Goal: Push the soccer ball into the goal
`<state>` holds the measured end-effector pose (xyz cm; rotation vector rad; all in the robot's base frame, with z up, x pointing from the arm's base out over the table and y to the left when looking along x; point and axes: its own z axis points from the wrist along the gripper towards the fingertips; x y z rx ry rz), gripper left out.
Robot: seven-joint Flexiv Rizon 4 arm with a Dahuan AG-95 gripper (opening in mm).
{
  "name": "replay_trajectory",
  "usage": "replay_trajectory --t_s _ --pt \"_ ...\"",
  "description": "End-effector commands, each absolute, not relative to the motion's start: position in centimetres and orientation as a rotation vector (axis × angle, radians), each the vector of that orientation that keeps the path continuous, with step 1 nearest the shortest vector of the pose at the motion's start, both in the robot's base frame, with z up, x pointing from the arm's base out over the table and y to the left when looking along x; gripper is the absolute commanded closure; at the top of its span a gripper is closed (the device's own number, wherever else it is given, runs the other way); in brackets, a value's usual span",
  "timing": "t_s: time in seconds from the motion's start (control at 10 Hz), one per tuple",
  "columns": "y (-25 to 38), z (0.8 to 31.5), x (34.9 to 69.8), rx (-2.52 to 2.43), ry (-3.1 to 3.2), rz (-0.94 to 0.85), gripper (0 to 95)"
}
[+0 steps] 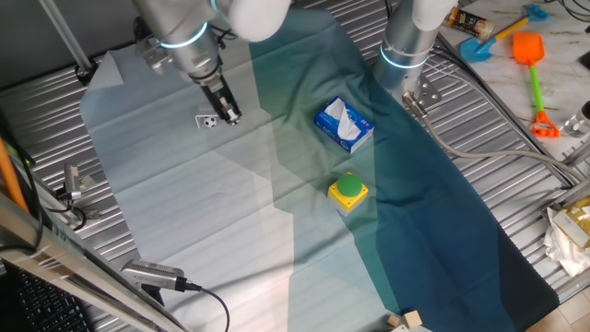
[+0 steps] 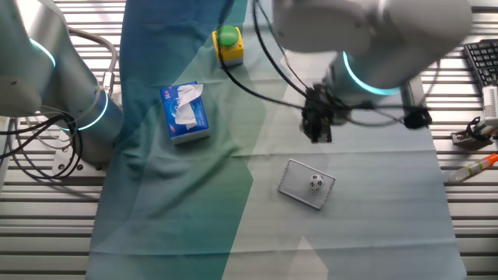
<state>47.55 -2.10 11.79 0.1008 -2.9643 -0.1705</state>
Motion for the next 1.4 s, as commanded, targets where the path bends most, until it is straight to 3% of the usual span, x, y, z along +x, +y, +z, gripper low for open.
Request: replay_trajectory --t_s 0.1,1.4 --pt "-1.7 12.3 47.3 0.074 -2.993 -0.179 95.0" --pt "0.0 15.4 45.0 -0.019 -3.078 -0.269 95.0"
